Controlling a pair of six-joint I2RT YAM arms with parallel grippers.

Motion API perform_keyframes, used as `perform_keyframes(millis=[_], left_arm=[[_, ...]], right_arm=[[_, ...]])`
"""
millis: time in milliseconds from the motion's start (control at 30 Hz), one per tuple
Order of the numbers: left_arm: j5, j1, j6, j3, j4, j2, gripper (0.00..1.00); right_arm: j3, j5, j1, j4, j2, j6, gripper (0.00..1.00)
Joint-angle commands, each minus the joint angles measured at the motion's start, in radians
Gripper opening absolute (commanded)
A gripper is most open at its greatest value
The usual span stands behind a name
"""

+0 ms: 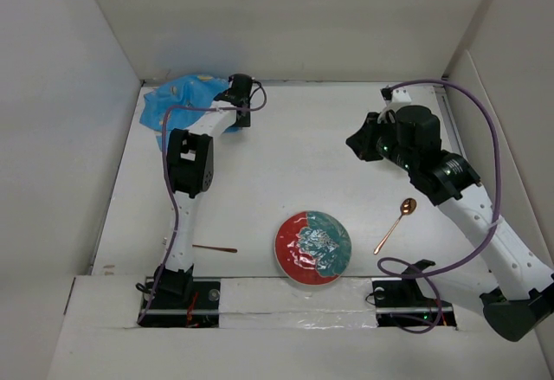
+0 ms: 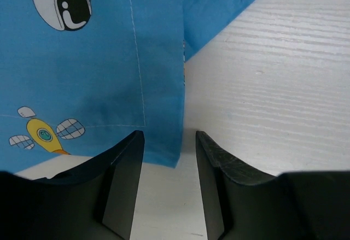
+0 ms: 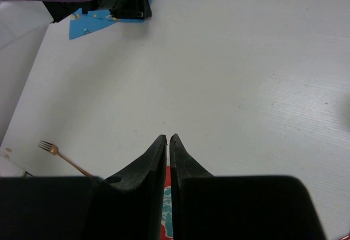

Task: Set the dinner table for one person

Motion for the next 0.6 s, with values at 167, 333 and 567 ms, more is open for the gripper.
perform_keyframes(millis=[167,333,567], left_arm=[[-0.023,0.007,0.02,0.098,-0.116,0.068,0.29],[0.014,0.007,0.017,0.146,-0.196,0.093,0.11],[0.081,0.028,0.006,0.032,-0.164,-0.008,0.0]], right_arm=[[0.009,-0.007,-0.028,0.044,-0.031,-0.026,0.13],[0.026,0.001,-0.039,0.03,-0.062,-0.041,0.13],[0.046,-0.007,-0.06,0.022,-0.083,-0.056,0.13]])
